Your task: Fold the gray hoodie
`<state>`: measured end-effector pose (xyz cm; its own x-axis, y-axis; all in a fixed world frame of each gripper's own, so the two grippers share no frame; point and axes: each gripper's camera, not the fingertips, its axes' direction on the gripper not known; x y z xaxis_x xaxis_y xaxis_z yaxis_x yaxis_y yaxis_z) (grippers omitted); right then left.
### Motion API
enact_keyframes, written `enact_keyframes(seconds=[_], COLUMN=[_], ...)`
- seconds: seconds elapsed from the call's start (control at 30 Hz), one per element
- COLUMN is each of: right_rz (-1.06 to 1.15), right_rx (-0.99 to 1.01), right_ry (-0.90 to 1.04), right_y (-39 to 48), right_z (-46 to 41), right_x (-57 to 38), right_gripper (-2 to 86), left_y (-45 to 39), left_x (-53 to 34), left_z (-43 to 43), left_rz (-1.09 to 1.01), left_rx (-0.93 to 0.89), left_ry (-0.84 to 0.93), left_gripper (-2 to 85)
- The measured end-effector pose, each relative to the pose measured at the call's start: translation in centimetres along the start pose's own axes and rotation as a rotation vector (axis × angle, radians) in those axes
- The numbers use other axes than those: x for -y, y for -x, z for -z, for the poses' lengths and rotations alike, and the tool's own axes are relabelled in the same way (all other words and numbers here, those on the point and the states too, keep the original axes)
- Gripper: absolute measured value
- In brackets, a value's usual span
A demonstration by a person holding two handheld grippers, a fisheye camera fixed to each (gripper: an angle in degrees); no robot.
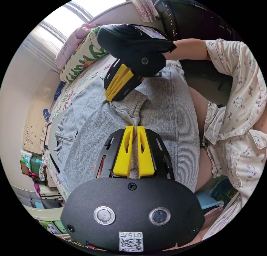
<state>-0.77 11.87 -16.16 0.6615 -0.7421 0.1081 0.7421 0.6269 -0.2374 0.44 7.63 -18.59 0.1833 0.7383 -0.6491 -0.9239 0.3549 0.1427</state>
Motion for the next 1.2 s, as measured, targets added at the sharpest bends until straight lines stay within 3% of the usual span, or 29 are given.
enact_keyframes(seconds=[1.2], right_rz=[-0.059], right_rx=[0.032], right_ry=[-0.007], right_y=[-6.6], right_z=[-3.2], right_x=[-3.8], right_gripper=[-0.4], left_y=[0.7], left_x=[2.3], left_z=[-1.4], left_rz=[0.042], left_rx=[-0.045], left_ry=[-0.008], left_gripper=[1.2])
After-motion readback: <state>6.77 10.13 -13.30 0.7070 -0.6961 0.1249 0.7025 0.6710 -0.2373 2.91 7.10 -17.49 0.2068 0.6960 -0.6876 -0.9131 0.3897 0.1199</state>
